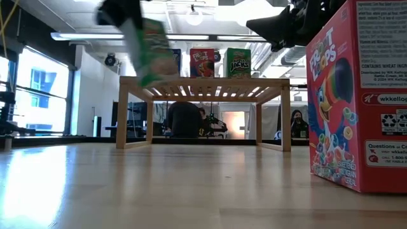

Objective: Stack cereal on shelf
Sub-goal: Put the green cereal box on the shelf aligned with the other green cereal boxes

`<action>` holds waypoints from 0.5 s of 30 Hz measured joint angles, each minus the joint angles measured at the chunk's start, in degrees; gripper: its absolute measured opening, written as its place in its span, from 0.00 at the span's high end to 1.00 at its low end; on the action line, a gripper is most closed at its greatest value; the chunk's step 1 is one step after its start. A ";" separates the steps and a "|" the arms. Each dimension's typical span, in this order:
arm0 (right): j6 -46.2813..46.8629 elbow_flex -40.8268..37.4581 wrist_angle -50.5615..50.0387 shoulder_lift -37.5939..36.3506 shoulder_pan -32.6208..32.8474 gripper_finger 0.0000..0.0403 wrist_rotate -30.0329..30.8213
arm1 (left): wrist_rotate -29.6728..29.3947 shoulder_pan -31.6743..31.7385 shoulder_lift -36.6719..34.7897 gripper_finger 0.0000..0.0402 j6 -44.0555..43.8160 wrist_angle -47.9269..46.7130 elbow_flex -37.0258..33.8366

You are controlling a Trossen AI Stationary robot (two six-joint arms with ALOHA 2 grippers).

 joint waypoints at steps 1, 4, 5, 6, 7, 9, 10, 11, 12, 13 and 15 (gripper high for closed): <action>0.02 0.00 0.00 -0.10 0.00 1.00 -0.01 | 0.81 0.74 1.91 0.57 3.28 0.46 1.56; 0.07 0.00 0.00 -0.66 0.00 1.00 -0.01 | 2.85 2.75 8.05 0.57 12.23 0.93 5.76; 0.07 0.00 -0.07 -0.87 0.00 1.00 -0.03 | 3.40 3.24 10.12 0.57 14.75 1.17 6.89; 0.09 0.02 -0.01 -1.06 0.00 1.00 -0.03 | 4.16 3.64 12.12 0.57 16.87 1.60 7.83; 0.15 0.02 -0.12 -1.26 0.00 1.00 -0.03 | 5.25 4.00 14.15 0.58 19.07 1.89 8.90; 0.15 0.02 -0.67 -1.64 0.00 1.00 -0.05 | 7.07 4.38 17.82 0.58 23.08 1.81 10.69; 0.17 0.04 -0.79 -1.63 0.00 1.00 -0.05 | 7.53 4.41 19.43 0.58 24.75 1.82 11.39; 0.17 0.04 -1.09 -1.62 0.00 1.00 -0.05 | 7.91 4.38 20.94 0.58 26.30 1.75 12.02; 0.16 0.04 -1.34 -1.62 0.00 1.00 -0.04 | 8.11 4.37 22.29 0.58 27.79 1.63 12.70; 0.17 0.04 -1.53 -1.62 0.00 1.00 -0.05 | 8.18 4.35 23.43 0.58 28.97 1.80 13.21; 0.17 0.04 -2.02 -1.62 0.00 1.00 -0.05 | 8.24 4.35 25.32 0.58 30.39 1.64 13.96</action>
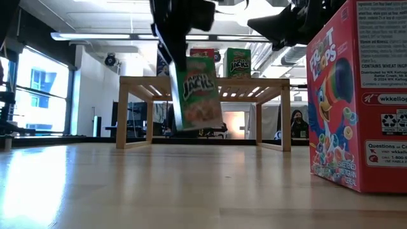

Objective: Stack cereal on shelf
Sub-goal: Put the green cereal box on the shelf aligned with the other green cereal boxes

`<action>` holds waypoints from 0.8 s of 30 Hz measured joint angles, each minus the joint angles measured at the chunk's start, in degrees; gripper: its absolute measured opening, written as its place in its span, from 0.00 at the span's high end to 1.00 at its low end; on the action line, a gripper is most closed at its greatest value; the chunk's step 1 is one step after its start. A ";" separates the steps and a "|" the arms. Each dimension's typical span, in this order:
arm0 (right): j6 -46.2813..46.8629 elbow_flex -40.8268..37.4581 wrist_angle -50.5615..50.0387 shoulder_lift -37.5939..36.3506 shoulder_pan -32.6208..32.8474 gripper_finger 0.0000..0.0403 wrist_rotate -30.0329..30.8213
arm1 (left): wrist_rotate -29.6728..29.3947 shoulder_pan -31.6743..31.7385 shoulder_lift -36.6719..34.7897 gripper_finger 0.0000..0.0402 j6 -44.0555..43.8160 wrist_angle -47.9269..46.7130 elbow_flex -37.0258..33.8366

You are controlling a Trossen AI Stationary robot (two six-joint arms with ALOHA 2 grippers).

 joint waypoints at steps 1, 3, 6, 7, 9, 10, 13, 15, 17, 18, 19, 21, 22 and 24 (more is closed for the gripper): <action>0.00 0.00 -0.19 0.00 0.00 1.00 0.00 | 0.19 0.00 0.85 0.58 0.53 0.13 0.23; 0.00 0.00 -0.25 0.00 0.00 1.00 0.02 | 1.14 0.00 2.09 0.58 1.09 0.13 0.26; 0.00 0.00 -0.74 0.00 0.00 1.00 0.02 | 1.38 0.00 3.26 0.58 1.46 0.55 0.29; 0.00 0.00 -0.66 0.00 0.00 1.00 0.02 | 1.40 0.00 3.47 0.58 1.46 0.48 0.29; 0.00 0.00 -0.90 0.00 0.00 1.00 0.02 | 1.40 -0.02 3.82 0.58 1.46 1.27 0.29; 0.00 0.00 -0.97 0.00 0.00 1.00 0.02 | 1.40 -0.04 3.91 0.58 1.49 1.56 0.29; 0.00 0.00 -1.05 0.00 0.00 1.00 0.02 | 1.39 -0.36 3.91 0.56 4.07 1.92 0.29; 0.00 0.00 -1.06 0.00 0.00 1.00 0.02 | 1.27 -0.86 3.91 0.54 6.22 2.03 0.29; -0.03 0.00 -1.27 0.00 0.00 1.00 0.02 | 1.29 -1.23 3.91 0.51 6.53 2.98 0.29; -0.04 0.00 -1.42 0.00 0.00 1.00 0.04 | 1.31 -1.36 3.91 0.50 6.58 3.17 0.29; -0.04 0.00 -1.60 0.00 0.00 1.00 0.02 | 1.34 -1.40 3.91 0.49 6.68 2.98 0.29; -0.07 -0.01 -1.97 0.00 0.00 1.00 0.04 | 1.30 -1.36 3.91 0.46 6.66 2.98 0.29; -0.07 0.00 -2.05 0.00 0.00 1.00 0.04 | 1.27 -1.34 3.91 0.45 6.66 2.97 0.29; -0.02 0.00 -2.07 0.00 0.00 1.00 0.04 | 1.17 -1.30 3.91 0.43 6.66 2.96 0.29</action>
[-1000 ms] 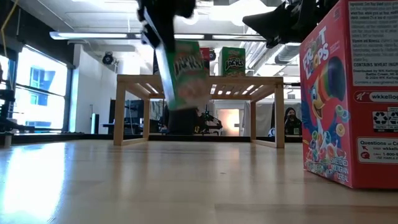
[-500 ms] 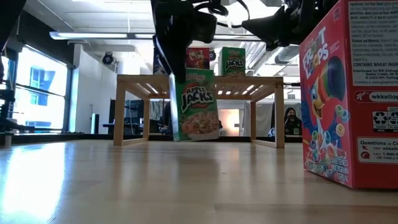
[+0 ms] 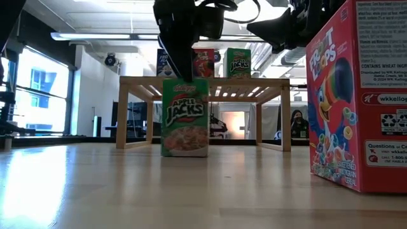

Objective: Stack cereal on shelf
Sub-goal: Put the green cereal box on the shelf aligned with the other green cereal boxes

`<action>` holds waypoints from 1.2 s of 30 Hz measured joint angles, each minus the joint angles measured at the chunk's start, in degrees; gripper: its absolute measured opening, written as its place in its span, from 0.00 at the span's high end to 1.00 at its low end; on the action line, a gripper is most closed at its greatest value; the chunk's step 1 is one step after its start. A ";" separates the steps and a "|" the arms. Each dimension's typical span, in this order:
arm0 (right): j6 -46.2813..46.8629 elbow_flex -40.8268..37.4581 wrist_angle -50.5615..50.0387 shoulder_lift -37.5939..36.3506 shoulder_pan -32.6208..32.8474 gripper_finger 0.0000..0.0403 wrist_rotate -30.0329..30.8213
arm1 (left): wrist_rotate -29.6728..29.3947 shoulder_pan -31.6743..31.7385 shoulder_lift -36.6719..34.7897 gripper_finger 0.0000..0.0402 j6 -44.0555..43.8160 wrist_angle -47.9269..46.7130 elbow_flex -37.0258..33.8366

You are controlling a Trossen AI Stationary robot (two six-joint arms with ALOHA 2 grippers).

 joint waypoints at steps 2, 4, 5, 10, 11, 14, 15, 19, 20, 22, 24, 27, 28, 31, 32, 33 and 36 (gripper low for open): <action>0.00 0.00 -0.36 0.00 0.00 1.00 -0.02 | -0.14 0.00 0.00 0.42 0.00 0.00 0.00; 0.04 0.00 -1.04 0.00 0.00 1.00 -0.02 | -0.14 -0.03 0.00 0.42 -0.02 -0.05 0.00; 0.29 -0.02 -1.11 0.00 0.00 1.00 0.02 | -0.19 -0.03 -0.14 0.43 -0.12 -0.13 0.00; 2.33 0.21 -1.72 0.00 0.01 0.97 0.83 | -3.74 -1.47 -4.80 0.50 -0.39 -0.50 -0.18; 3.08 0.60 -2.63 0.00 0.00 0.95 0.85 | -4.00 -1.83 -6.62 0.53 -0.93 0.08 -0.74; 4.84 2.20 -6.73 0.00 0.38 0.86 1.42 | -4.60 -3.04 -12.95 0.60 -2.83 3.93 -5.15; 5.35 2.88 -8.41 0.02 0.83 0.82 2.00 | -4.77 -3.44 -15.50 0.63 -3.46 6.42 -7.57; 5.38 6.18 -13.45 1.27 4.19 0.66 6.21 | -4.80 -4.17 -26.35 0.72 -5.62 19.59 -20.20; 5.40 7.11 -14.29 2.13 5.18 0.62 7.37 | -4.85 -4.19 -29.03 0.75 -5.86 23.33 -23.86; 5.40 9.14 -15.55 3.97 6.99 0.55 10.37 | -4.93 -4.18 -34.17 0.79 -6.20 31.23 -31.11; 5.79 11.60 -17.22 6.21 8.66 0.48 13.90 | -4.93 -4.01 -39.04 0.84 -5.97 38.92 -37.74; 7.64 16.38 -22.99 9.53 10.49 0.39 17.48 | -4.90 -3.15 -45.34 0.89 -5.74 47.75 -45.97; 8.23 18.38 -25.54 10.57 11.03 0.37 18.02 | -4.93 -2.85 -47.20 0.90 -5.71 49.60 -48.23; 10.36 25.07 -35.37 13.77 12.57 0.32 18.23 | -4.96 -2.07 -52.28 0.94 -4.76 55.08 -53.59; 11.07 27.41 -39.20 14.86 13.14 0.31 18.18 | -4.98 -1.86 -53.79 0.95 -4.45 56.02 -55.03; 11.90 29.85 -43.10 15.97 13.65 0.30 18.18 | -4.97 -1.62 -54.91 0.95 -4.21 57.30 -56.16; 14.52 37.32 -52.28 19.99 14.90 0.29 17.78 | -5.29 -0.93 -58.24 0.97 -3.70 59.98 -59.53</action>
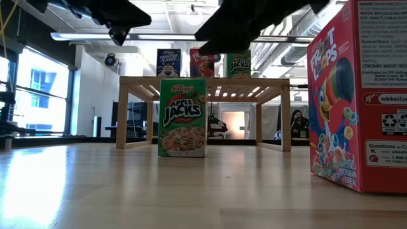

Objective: Stack cereal on shelf
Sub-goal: Put the green cereal box on the shelf aligned with the other green cereal boxes

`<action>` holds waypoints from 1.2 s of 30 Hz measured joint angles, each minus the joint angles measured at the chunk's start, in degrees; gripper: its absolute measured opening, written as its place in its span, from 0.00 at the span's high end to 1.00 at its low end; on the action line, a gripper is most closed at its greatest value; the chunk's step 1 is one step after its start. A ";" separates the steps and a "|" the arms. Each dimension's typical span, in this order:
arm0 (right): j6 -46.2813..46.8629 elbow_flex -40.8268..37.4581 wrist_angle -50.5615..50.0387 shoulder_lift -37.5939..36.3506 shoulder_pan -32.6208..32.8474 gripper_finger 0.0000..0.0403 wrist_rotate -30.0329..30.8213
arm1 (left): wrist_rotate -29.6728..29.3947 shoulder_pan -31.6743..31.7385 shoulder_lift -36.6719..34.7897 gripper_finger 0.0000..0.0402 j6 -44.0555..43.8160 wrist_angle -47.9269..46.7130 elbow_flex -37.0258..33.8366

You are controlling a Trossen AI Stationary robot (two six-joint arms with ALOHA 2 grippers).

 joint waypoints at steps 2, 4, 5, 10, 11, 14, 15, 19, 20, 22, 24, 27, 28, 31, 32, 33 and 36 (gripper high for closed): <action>1.65 4.23 -5.88 3.08 0.56 0.29 0.53 | -0.75 0.06 -1.45 0.98 0.02 2.88 -2.09; 3.02 7.83 -10.63 5.92 0.73 0.29 1.04 | -0.94 0.05 -2.68 0.98 0.41 4.55 -4.24; 3.34 9.51 -12.76 7.25 0.71 0.29 1.18 | -0.93 0.05 -2.92 0.98 0.56 6.05 -5.18; 3.47 16.49 -20.24 12.93 0.06 0.29 3.94 | -0.95 0.05 -5.14 0.98 0.51 9.07 -9.35; 3.46 17.42 -21.54 13.86 -0.02 0.29 4.13 | -1.02 0.05 -5.51 0.98 0.51 9.22 -9.97; 3.41 19.66 -23.61 16.26 -0.32 0.29 4.03 | -1.13 0.04 -6.65 0.98 0.50 10.39 -11.60; 3.43 19.84 -24.23 16.68 -0.34 0.30 3.85 | -1.36 0.05 -6.85 0.98 0.51 10.30 -11.79; 4.97 20.27 -25.86 17.97 -0.93 0.37 2.67 | -3.06 0.05 -7.35 0.98 0.49 10.37 -12.53; 5.64 20.27 -25.87 18.01 -1.21 0.40 1.77 | -3.38 0.05 -7.33 0.98 0.49 10.71 -12.40; 6.73 20.29 -26.06 18.10 -1.84 0.46 0.41 | -3.98 0.09 -7.58 0.98 0.82 10.53 -12.42; 7.34 20.29 -26.10 18.17 -2.06 0.53 0.07 | -4.05 0.11 -7.59 0.98 0.98 10.49 -12.42; 6.12 20.29 -26.06 17.84 -1.85 0.62 -0.91 | -3.97 0.35 -7.73 0.98 1.43 10.41 -12.42; 5.74 20.49 -26.21 17.72 -1.72 0.65 -1.82 | -4.01 0.35 -7.70 0.98 1.52 10.27 -12.42; 3.64 22.57 -29.16 16.83 -1.38 0.68 -4.03 | -4.03 0.35 -7.70 0.98 1.65 10.36 -12.42; 2.65 23.81 -30.48 16.34 -1.37 0.68 -4.66 | -4.01 0.35 -7.70 0.98 1.92 10.38 -12.42; 1.49 25.21 -33.01 15.76 -1.35 0.68 -4.72 | -4.01 0.35 -7.70 0.98 2.04 10.35 -12.42; -2.93 31.18 -42.51 13.91 -1.41 0.68 -4.19 | -4.25 0.43 -7.70 0.98 2.51 10.44 -12.42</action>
